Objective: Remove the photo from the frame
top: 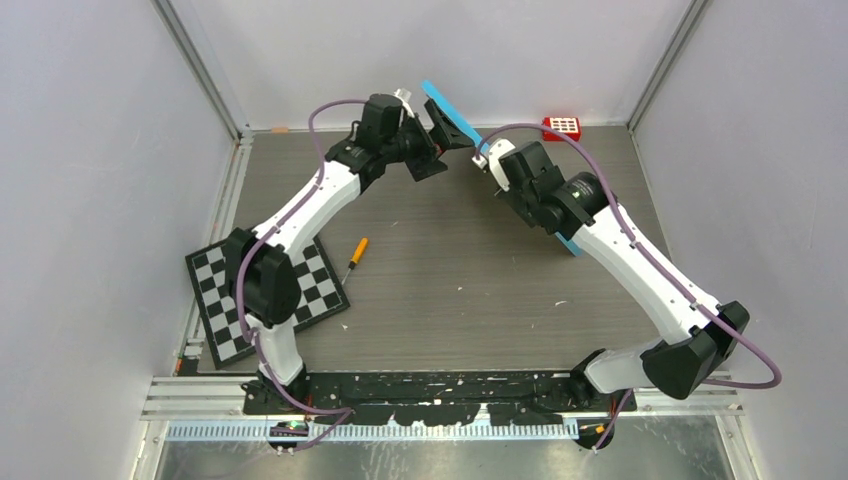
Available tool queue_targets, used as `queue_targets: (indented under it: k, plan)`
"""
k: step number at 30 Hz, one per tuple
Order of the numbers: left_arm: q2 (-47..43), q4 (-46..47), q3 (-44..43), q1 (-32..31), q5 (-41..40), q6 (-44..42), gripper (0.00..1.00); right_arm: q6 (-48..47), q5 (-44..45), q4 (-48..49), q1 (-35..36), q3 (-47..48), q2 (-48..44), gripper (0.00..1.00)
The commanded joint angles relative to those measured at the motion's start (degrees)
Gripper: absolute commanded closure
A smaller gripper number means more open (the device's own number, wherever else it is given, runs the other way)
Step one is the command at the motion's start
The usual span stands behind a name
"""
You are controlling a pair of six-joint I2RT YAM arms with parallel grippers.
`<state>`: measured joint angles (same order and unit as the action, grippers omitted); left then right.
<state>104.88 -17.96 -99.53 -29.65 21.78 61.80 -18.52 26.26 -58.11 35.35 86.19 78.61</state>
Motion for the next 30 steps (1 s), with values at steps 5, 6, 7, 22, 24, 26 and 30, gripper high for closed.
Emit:
queue_targets:
  k: [5, 6, 7, 22, 24, 26, 30]
  plan:
    - [2.5, 3.6, -6.4, -0.5, -3.0, 1.5, 0.0, 1.6, -5.2, -1.1, 2.7, -0.7, -2.2, 0.99]
    - [3.0, 3.2, -7.0, -0.5, -3.1, 1.4, 0.0, 1.7, -5.6, -1.2, 2.9, -0.7, -2.0, 0.99]
    - [3.5, 3.0, -7.6, -0.5, -3.3, 1.2, 0.0, 1.9, -5.9, -1.3, 3.1, -0.6, -1.9, 0.99]
    - [3.7, 0.3, -5.9, -0.7, -3.0, 1.6, 0.25, 3.4, -13.6, -2.4, 6.8, -0.4, 0.6, 0.99]
    - [2.8, -0.3, -4.5, -0.6, -2.8, 1.6, 0.33, 3.5, -15.5, -2.9, 7.0, -0.5, 0.7, 0.99]
    - [1.6, -0.7, -2.7, -0.2, -2.1, 1.3, 0.44, 3.6, -17.4, -3.4, 7.0, -0.6, 0.6, 0.95]
    - [-1.3, -1.7, 1.6, 0.5, -0.9, 0.3, 0.59, 3.7, -21.2, -4.2, 7.1, -1.3, -0.1, 0.82]
